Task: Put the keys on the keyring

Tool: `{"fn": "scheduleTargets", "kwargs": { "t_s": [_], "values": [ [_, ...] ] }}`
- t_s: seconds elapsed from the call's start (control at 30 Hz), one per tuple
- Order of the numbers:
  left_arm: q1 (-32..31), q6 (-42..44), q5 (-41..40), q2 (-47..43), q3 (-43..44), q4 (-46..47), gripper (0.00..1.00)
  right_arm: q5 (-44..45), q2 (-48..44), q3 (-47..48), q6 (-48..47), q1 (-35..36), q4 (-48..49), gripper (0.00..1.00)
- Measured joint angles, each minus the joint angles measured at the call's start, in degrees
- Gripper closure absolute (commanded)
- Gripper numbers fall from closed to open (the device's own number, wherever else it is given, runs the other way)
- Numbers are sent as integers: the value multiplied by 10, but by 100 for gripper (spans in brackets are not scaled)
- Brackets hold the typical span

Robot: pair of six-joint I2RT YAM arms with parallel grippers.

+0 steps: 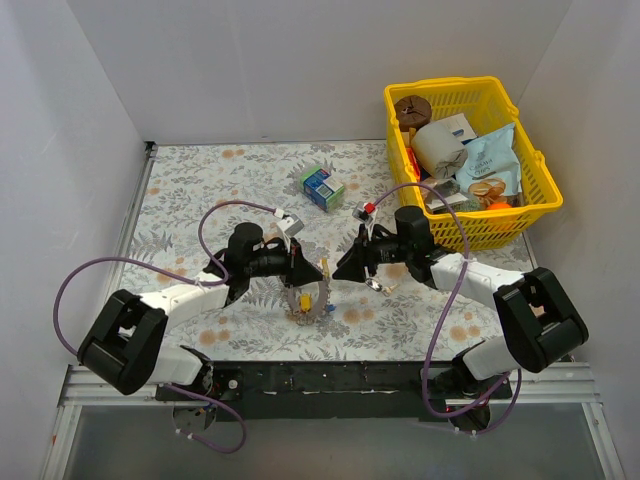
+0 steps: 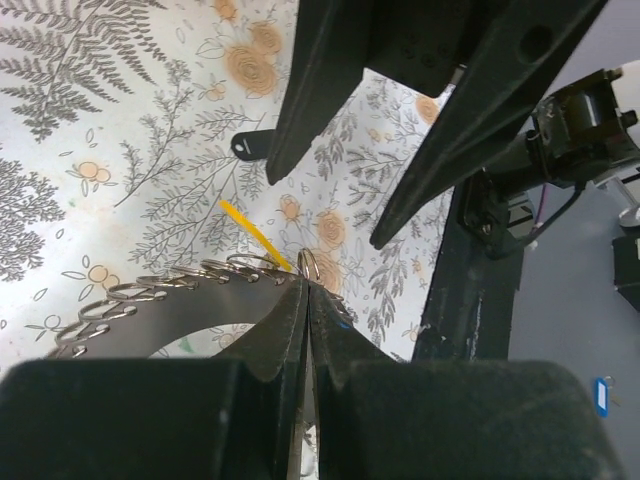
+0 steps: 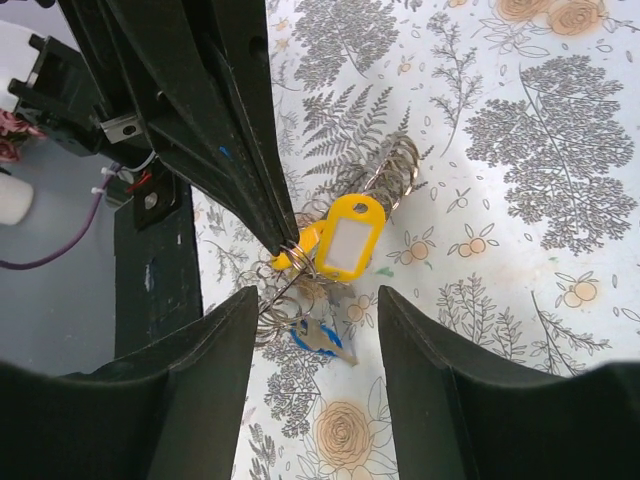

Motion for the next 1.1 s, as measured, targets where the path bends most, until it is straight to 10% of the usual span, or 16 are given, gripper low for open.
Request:
{"fn": "scheduleTargets", "kwargs": {
  "t_s": [1.1],
  "values": [
    [-4,-1,73,4,24,-23,100,-107,34,2,50,12,67,66]
  ]
}}
